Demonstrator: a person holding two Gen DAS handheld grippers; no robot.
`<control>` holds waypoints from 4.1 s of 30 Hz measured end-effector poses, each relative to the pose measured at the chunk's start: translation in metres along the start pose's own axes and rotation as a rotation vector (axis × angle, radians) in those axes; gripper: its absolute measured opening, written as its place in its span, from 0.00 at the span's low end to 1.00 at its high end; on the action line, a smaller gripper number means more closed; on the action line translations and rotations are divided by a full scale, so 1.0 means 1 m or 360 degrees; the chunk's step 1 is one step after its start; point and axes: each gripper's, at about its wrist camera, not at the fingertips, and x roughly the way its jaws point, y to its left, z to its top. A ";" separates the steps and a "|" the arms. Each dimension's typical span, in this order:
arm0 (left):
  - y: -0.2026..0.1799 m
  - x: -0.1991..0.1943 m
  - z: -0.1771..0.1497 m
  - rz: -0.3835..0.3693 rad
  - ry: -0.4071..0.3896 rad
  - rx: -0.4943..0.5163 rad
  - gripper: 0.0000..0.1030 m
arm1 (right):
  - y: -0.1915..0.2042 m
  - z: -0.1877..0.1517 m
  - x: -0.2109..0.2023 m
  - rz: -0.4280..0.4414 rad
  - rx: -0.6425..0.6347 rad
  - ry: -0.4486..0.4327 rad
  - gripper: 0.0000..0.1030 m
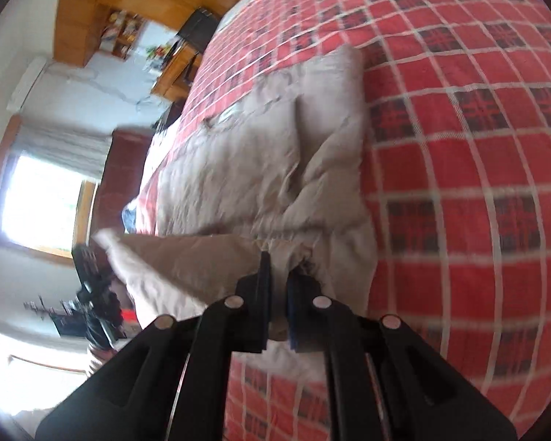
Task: Fold large clothes
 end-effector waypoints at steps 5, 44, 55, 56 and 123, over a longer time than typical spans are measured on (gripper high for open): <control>0.014 0.031 0.029 -0.0041 0.0024 -0.0099 0.11 | -0.023 0.032 0.024 0.0003 0.0123 0.0027 0.06; 0.014 0.025 -0.002 -0.0125 0.0124 -0.0058 0.20 | 0.028 0.015 0.055 -0.0514 -0.0331 0.0047 0.32; -0.040 -0.051 0.015 -0.0193 -0.0331 0.0187 0.06 | 0.066 0.009 -0.012 -0.0329 -0.0417 -0.0195 0.10; -0.043 -0.055 0.020 -0.0174 -0.0368 0.0206 0.06 | 0.070 0.013 -0.017 -0.0322 -0.0422 -0.0232 0.10; -0.110 0.062 0.021 0.0359 -0.0129 0.0255 0.41 | 0.039 0.025 0.027 -0.0497 -0.0230 -0.0104 0.06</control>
